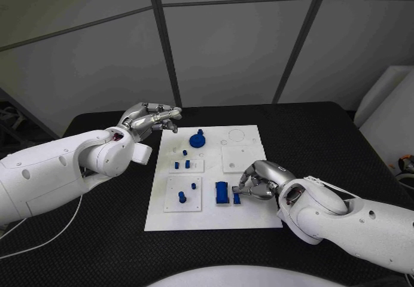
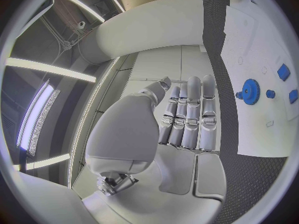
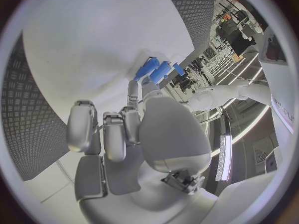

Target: Assemble the parts on the task board

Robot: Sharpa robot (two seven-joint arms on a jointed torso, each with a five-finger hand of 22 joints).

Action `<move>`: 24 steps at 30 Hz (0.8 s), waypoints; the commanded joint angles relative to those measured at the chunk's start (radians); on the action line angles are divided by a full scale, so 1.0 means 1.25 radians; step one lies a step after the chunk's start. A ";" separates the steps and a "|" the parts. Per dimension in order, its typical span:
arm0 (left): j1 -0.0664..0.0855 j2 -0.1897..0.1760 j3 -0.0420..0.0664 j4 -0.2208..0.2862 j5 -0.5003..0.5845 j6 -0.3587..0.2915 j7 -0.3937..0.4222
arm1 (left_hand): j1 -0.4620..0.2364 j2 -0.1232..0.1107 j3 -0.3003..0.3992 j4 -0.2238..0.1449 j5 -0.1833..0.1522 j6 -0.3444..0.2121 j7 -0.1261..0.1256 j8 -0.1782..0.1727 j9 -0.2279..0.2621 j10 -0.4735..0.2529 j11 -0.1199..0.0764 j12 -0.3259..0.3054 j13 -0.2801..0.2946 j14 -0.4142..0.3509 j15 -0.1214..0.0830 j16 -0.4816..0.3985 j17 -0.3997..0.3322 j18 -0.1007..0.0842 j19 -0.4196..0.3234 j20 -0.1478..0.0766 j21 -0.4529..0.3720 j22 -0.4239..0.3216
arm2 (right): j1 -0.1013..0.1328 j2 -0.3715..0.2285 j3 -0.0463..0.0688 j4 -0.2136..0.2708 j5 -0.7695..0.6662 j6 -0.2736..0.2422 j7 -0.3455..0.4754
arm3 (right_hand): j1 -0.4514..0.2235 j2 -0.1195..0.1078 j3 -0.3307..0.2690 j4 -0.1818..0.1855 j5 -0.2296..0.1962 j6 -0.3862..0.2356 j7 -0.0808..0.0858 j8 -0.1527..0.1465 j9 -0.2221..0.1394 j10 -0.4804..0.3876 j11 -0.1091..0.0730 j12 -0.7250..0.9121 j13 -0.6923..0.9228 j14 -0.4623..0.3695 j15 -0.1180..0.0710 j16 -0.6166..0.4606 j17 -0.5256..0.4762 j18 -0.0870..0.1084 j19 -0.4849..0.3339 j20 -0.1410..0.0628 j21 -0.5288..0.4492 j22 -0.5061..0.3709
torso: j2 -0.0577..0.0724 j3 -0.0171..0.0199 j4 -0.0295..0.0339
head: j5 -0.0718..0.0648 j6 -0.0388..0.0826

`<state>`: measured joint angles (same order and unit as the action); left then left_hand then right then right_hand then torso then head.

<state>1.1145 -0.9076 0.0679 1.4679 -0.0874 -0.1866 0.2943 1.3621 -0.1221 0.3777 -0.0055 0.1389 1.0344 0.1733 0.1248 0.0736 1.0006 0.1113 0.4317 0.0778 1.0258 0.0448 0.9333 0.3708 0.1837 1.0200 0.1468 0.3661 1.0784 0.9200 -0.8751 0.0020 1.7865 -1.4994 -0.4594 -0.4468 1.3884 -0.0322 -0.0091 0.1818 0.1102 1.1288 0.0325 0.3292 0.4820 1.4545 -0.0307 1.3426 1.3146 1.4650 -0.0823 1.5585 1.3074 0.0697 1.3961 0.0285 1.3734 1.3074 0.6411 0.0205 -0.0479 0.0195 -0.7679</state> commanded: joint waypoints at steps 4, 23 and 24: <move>0.000 0.001 0.000 0.000 0.000 0.011 0.001 | -0.003 0.009 -0.005 0.000 0.002 -0.006 -0.001 -0.003 0.000 -0.006 0.001 0.003 -0.001 -0.005 0.001 -0.002 -0.001 -0.002 0.004 0.001 -0.005 -0.002 | 0.001 -0.018 0.000 0.024 0.009 -0.057 0.047 | -0.008 0.001 -0.006 0.003 -0.003 0.004 -0.002 0.002 0.001 0.014 -0.005 -0.003 0.073 0.083 -0.007 0.004 0.202 -0.008 0.006 -0.002 0.004 0.022 | 0.000 -0.0001 -0.0001 | -0.002 0.001; -0.001 -0.001 0.000 0.002 0.000 0.009 0.001 | -0.003 0.009 -0.005 0.000 0.002 -0.006 -0.001 -0.003 0.000 -0.006 0.001 0.003 -0.001 -0.005 0.001 -0.002 -0.001 -0.002 0.004 0.001 -0.005 -0.002 | 0.000 -0.070 -0.001 0.065 0.027 0.066 0.082 | 0.000 -0.009 -0.015 -0.002 -0.008 0.003 -0.003 0.005 0.002 0.014 -0.006 -0.001 0.075 0.083 -0.008 0.004 0.202 -0.008 0.006 -0.003 0.004 0.023 | 0.000 -0.0009 0.0000 | -0.005 0.001; -0.001 -0.001 0.000 0.002 0.000 0.010 0.001 | -0.003 0.009 -0.005 0.000 0.002 -0.006 -0.001 -0.003 0.000 -0.006 0.001 0.003 -0.001 -0.005 0.001 -0.002 -0.001 -0.002 0.004 0.001 -0.005 -0.002 | 0.000 -0.069 -0.001 0.064 0.027 0.069 0.081 | 0.000 -0.009 -0.015 -0.002 -0.008 0.003 -0.003 0.005 0.002 0.014 -0.006 -0.001 0.075 0.083 -0.008 0.004 0.202 -0.008 0.006 -0.003 0.004 0.023 | 0.000 -0.0006 0.0004 | -0.005 0.001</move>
<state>1.1126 -0.9087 0.0677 1.4685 -0.0874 -0.1850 0.2932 1.3580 -0.1181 0.3777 -0.0055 0.1389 1.0345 0.1732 0.1248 0.0736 1.0006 0.1113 0.4317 0.0778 1.0258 0.0447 0.9333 0.3709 0.1837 1.0199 0.1468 0.3661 1.0772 0.9196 -0.9627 0.0007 1.8652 -1.4725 -0.4270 -0.3633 1.3851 -0.0356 -0.0220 0.1809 0.1045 1.1287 0.0325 0.3291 0.4834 1.4617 -0.0377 1.3473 1.3136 1.4689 -0.0861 1.5585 1.3074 0.0697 1.3996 0.0249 1.3734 1.3074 0.6403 0.0191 -0.0489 0.0132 -0.7675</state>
